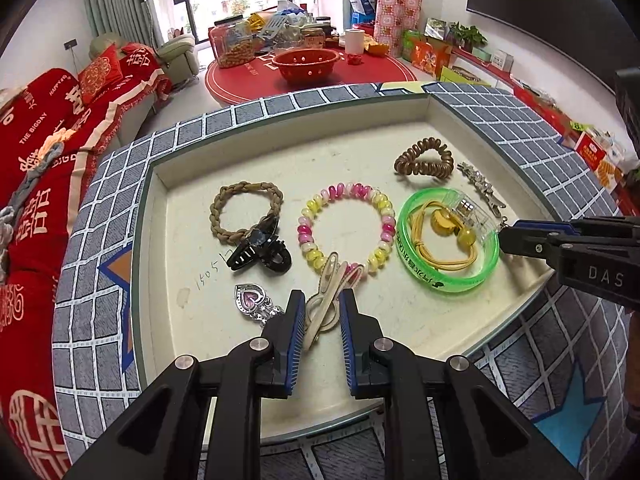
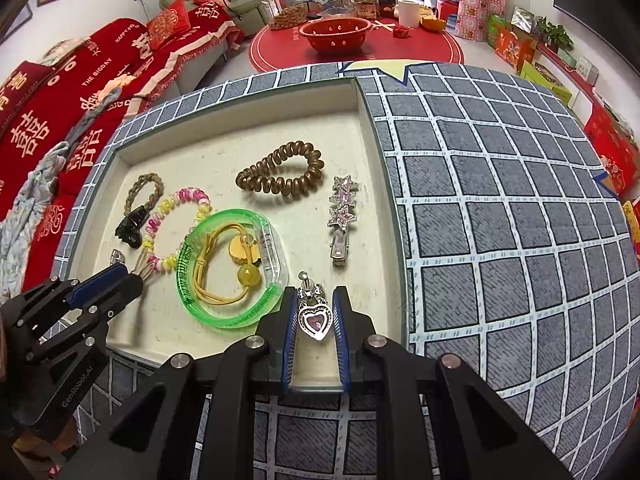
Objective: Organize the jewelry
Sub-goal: 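Open both tools to release the heart pendant and tan clip in the tray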
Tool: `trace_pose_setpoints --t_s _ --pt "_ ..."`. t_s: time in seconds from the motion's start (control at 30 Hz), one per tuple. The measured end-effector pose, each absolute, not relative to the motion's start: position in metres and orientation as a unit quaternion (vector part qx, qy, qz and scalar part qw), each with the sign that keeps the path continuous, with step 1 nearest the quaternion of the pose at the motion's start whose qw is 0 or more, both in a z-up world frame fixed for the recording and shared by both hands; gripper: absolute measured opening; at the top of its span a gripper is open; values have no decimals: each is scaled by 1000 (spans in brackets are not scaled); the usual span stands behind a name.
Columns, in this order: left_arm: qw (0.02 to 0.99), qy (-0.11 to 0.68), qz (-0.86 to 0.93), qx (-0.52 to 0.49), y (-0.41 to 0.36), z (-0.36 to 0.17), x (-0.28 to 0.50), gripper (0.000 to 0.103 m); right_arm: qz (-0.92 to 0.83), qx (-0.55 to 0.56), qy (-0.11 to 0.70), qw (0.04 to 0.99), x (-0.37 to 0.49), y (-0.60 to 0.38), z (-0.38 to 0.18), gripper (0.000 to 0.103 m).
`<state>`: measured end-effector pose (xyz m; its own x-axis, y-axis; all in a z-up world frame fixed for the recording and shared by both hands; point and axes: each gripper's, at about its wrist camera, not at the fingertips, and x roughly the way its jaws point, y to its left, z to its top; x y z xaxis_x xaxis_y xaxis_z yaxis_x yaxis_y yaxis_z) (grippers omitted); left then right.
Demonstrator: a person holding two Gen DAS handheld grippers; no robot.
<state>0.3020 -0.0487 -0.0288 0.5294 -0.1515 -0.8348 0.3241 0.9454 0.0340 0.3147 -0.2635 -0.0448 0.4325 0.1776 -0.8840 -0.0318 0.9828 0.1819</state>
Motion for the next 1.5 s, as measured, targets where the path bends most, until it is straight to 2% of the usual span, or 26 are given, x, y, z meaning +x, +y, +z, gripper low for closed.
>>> trace_pose_setpoints --t_s 0.2,0.27,0.33,0.43,0.7,1.13,1.17,1.2,1.23,1.3,1.5 --pt "868 467 -134 101 -53 -28 302 31 62 67 532 842 315 -262 -45 20" --pt "868 468 -134 100 -53 -28 301 31 64 68 532 842 315 -260 -45 24" --pt "869 467 -133 101 -54 -27 301 31 65 68 530 843 315 -260 -43 42" --pt "872 461 -132 99 -54 -24 300 31 73 83 519 848 313 -261 -37 52" --pt "885 442 -116 86 -47 -9 294 31 81 125 482 863 301 -266 -14 58" --pt "892 435 -98 78 -39 -1 296 32 80 144 468 868 281 -272 -1 58" --pt "892 435 -97 77 -38 0 297 52 80 144 468 868 280 -272 -1 58" --pt "893 433 -93 75 -36 1 296 98 79 145 468 868 279 -272 0 58" --pt "898 425 -86 71 -34 4 294 103 78 145 468 868 278 -272 0 58" --pt "911 399 -77 72 -32 13 288 103 77 145 468 868 276 -272 0 58" --pt "910 402 -71 69 -29 18 285 103 73 149 470 867 273 -275 -1 59"
